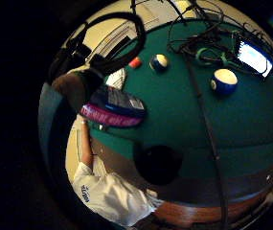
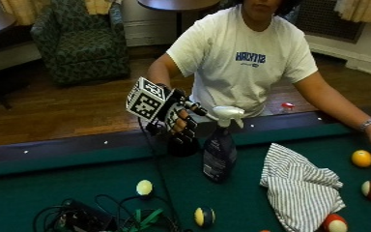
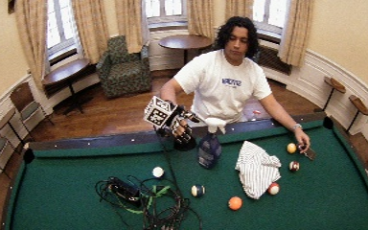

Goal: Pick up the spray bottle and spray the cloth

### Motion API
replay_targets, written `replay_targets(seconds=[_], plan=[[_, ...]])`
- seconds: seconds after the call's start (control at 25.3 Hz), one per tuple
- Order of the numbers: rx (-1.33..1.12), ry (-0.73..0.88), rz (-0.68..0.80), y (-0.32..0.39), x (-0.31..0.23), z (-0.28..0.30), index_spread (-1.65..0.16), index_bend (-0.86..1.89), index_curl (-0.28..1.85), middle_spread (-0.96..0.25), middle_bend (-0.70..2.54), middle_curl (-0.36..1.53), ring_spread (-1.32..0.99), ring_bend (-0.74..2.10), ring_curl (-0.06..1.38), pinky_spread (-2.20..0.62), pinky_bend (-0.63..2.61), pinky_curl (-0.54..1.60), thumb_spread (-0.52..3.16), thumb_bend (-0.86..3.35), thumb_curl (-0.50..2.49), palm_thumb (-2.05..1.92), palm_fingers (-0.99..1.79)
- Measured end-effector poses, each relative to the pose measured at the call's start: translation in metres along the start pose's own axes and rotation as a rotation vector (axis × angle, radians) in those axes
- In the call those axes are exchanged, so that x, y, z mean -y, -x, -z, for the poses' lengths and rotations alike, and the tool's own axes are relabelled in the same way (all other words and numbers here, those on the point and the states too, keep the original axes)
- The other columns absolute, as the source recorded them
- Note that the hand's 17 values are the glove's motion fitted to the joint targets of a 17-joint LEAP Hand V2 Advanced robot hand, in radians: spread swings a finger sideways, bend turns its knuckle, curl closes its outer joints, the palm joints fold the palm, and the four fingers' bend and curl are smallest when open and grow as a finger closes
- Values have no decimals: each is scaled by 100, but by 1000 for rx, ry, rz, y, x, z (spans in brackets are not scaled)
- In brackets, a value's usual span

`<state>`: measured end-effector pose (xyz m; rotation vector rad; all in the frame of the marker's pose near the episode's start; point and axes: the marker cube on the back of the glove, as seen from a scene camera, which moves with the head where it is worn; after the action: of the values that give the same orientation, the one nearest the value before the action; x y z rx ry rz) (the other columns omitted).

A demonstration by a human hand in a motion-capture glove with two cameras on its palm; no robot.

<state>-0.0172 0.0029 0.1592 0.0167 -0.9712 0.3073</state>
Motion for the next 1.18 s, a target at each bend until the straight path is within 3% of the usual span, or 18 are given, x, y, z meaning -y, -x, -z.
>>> replay_targets(seconds=[0.32, 0.43, 0.59, 0.71, 1.18], plan=[[65, -71, 8, 1, 13, -11, -37, 7, 19, -18, 23, 33, -19, 62, 32, -11, 68, 34, 95, 10, 39, 88, 109], [73, -84, 14, 0, 16, -13, -34, 19, 24, -21, 35, 39, -20, 62, 35, -20, 66, 37, 92, 7, 40, 89, 132], [90, -130, 28, 0, 18, -13, -32, 24, 30, -21, 41, 44, -21, 67, 40, -20, 78, 44, 78, 8, 47, 99, 138], [115, -172, 37, 1, 19, -12, -30, 43, 36, -22, 50, 49, -21, 77, 45, -17, 82, 47, 83, 8, 49, 99, 150], [112, -153, 39, 7, 13, -6, -25, 74, 54, -21, 76, 64, -20, 94, 56, -16, 94, 60, 86, 4, 56, 99, 131]])
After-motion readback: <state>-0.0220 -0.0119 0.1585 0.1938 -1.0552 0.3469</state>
